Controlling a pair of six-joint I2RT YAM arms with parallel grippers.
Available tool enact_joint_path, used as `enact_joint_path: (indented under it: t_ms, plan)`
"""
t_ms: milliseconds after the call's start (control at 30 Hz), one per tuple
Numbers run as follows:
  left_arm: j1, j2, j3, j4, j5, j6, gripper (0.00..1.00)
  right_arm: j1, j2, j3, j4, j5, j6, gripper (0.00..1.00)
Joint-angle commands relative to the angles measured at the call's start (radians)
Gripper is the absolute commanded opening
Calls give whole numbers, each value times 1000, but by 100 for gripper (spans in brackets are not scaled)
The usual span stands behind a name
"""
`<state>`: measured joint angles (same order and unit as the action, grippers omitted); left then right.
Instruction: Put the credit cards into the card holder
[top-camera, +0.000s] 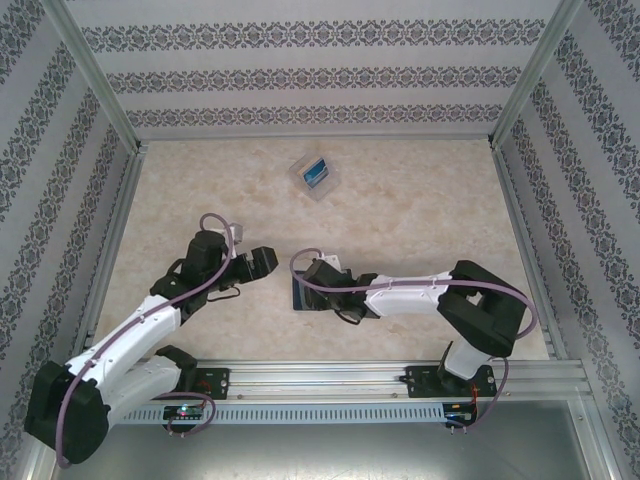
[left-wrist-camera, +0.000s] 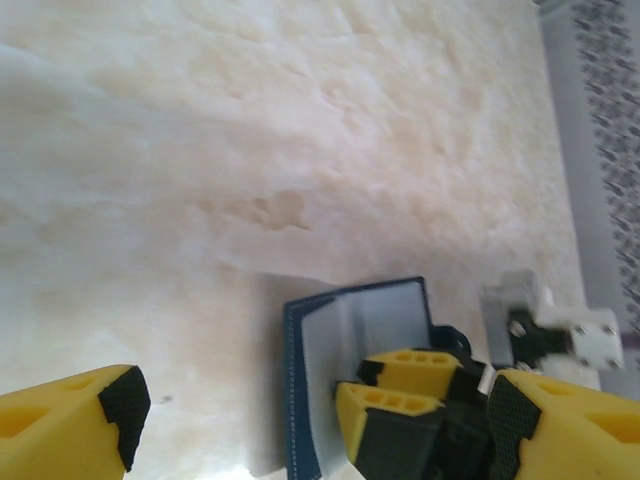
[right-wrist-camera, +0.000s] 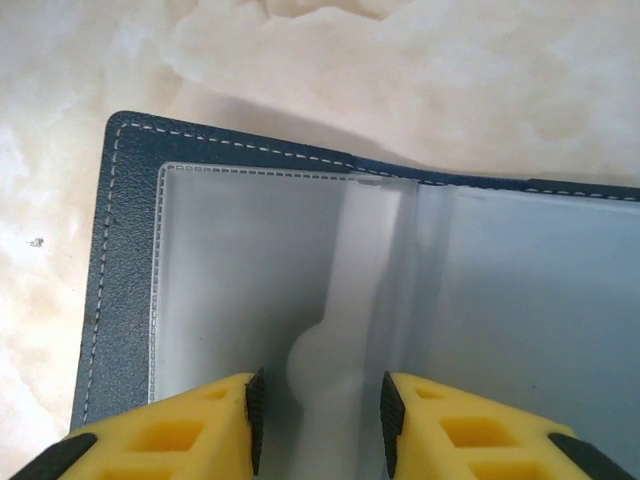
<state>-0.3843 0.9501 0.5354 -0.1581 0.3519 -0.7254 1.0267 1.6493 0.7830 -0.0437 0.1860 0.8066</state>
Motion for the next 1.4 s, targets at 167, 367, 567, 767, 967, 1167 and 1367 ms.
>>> enact_joint_path:
  t_ms: [167,367,567,767,967,1167,1367]
  plan:
    - [90,104,92,-106,-32,70,91,16,-111,22,-63,86,-57,48]
    - [93,285,208,5,-44,57,92,-47,-258,19,-114,105,-88,56]
    - [118,506,337,141,-37,7,92,-198,-255,88,-143,38,-124,63]
    - [149,638,389,250,-66,53,93,-370,-103,272,-177,39,2,63]
    - [207,745,407,327,-83,111,93,-443,188,602,-240,59,53,61]
    - [222,780,331,425,-61,156,94,-457,452,920,-323,104,40,61]
    - [225,751,265,500,-95,192,94,-464,644,1166,-438,161,36,60]
